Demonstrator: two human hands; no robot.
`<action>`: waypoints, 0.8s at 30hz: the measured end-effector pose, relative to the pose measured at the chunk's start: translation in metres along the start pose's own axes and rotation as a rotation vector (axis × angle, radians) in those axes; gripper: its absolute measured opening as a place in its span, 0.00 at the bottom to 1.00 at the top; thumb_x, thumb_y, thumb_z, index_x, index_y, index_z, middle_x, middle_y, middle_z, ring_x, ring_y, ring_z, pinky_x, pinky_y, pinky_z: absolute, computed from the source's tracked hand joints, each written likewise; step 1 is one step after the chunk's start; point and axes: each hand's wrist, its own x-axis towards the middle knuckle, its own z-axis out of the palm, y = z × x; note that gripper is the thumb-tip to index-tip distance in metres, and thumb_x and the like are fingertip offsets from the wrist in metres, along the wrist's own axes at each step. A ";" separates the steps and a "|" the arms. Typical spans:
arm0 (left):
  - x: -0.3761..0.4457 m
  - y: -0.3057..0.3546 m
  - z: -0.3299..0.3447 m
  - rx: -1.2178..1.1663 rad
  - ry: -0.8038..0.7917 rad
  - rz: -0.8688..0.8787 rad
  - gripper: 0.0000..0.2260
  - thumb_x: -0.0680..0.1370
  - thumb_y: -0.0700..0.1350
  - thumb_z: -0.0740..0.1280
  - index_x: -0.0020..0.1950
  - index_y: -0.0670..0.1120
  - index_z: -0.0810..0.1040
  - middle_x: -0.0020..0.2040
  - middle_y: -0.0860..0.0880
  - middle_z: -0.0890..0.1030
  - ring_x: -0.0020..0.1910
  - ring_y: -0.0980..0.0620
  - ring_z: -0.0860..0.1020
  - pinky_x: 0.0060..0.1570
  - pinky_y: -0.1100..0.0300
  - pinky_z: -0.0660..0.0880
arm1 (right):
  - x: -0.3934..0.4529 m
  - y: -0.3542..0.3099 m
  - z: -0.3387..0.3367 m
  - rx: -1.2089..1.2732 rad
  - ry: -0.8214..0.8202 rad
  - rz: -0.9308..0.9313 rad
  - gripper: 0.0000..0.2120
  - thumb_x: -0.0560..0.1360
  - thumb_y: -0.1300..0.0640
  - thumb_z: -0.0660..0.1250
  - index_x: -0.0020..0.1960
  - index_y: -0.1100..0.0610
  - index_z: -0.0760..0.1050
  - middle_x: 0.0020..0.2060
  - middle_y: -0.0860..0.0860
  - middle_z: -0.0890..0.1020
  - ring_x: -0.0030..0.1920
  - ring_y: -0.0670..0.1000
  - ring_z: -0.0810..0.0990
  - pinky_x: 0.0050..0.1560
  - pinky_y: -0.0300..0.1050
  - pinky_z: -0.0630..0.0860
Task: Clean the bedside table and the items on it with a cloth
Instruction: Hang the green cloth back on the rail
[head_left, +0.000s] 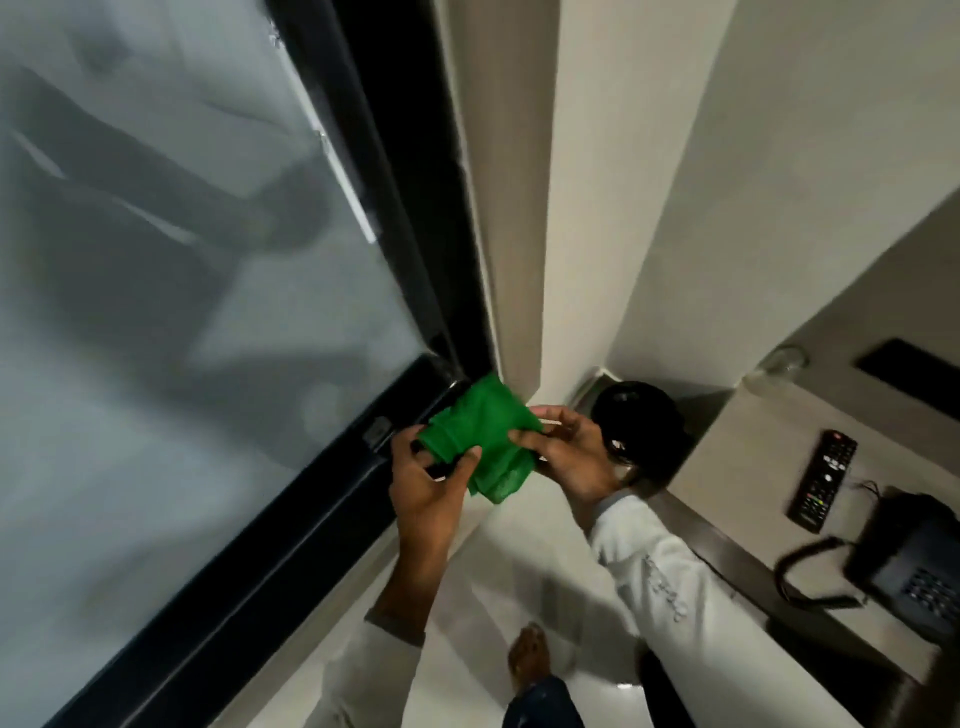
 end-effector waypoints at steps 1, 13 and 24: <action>0.006 -0.004 -0.010 0.040 0.059 0.047 0.26 0.67 0.41 0.81 0.60 0.42 0.71 0.46 0.42 0.85 0.41 0.54 0.84 0.48 0.52 0.84 | 0.005 0.004 0.019 0.051 0.045 0.027 0.15 0.71 0.77 0.71 0.42 0.57 0.76 0.38 0.57 0.82 0.39 0.55 0.81 0.43 0.47 0.79; 0.044 -0.043 -0.023 1.119 -0.221 0.647 0.23 0.70 0.43 0.78 0.65 0.42 0.82 0.69 0.33 0.78 0.67 0.34 0.77 0.65 0.38 0.77 | 0.073 0.039 0.074 -0.175 0.505 0.132 0.15 0.61 0.63 0.84 0.43 0.57 0.81 0.49 0.60 0.87 0.50 0.60 0.86 0.58 0.53 0.84; 0.081 -0.031 -0.015 1.491 -0.584 0.534 0.32 0.81 0.43 0.58 0.83 0.47 0.49 0.84 0.41 0.48 0.83 0.44 0.48 0.79 0.47 0.58 | 0.043 -0.014 0.000 -0.840 0.108 0.039 0.17 0.75 0.54 0.75 0.60 0.60 0.82 0.54 0.57 0.86 0.57 0.56 0.83 0.64 0.45 0.76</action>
